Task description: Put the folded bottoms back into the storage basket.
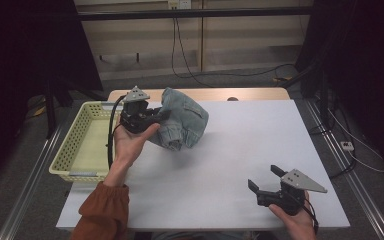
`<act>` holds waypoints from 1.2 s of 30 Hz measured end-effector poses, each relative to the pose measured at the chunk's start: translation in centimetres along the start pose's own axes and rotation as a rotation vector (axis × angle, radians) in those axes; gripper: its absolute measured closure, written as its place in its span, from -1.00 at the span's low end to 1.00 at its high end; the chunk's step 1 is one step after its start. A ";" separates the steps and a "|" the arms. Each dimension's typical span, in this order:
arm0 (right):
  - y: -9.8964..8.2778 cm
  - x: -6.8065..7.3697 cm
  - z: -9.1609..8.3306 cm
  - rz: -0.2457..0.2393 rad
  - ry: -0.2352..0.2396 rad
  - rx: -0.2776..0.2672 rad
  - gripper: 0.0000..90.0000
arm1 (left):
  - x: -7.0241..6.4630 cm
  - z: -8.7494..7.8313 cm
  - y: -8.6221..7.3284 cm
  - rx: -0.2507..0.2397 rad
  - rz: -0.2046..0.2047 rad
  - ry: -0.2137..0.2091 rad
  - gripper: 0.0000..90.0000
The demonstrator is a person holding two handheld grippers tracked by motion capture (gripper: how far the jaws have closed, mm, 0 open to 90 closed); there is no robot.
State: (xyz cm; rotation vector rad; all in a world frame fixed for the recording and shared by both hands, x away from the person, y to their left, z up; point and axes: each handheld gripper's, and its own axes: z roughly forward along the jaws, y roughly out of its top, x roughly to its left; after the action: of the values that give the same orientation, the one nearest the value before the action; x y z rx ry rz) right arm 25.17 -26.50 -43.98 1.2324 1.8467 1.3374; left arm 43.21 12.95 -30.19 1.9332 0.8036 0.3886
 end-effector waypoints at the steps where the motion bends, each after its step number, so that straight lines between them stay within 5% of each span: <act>1: 0.0 0.0 0.0 -0.002 0.001 0.000 -0.84 | 0.0 -0.1 0.1 -0.001 0.008 0.005 0.68; 16: 0.0 0.0 0.0 -0.001 0.002 -0.002 -0.84 | -0.5 -2.1 0.9 -0.028 0.070 0.022 0.69; 36: 0.0 0.0 0.0 0.003 -0.002 0.001 -0.84 | -0.5 -5.2 1.4 -0.075 0.059 0.053 0.69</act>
State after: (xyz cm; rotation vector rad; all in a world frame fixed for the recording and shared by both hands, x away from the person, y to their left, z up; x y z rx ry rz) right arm 25.21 -26.47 -44.00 1.2373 1.8453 1.3369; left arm 40.35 15.61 -26.46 1.8868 0.7568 0.5011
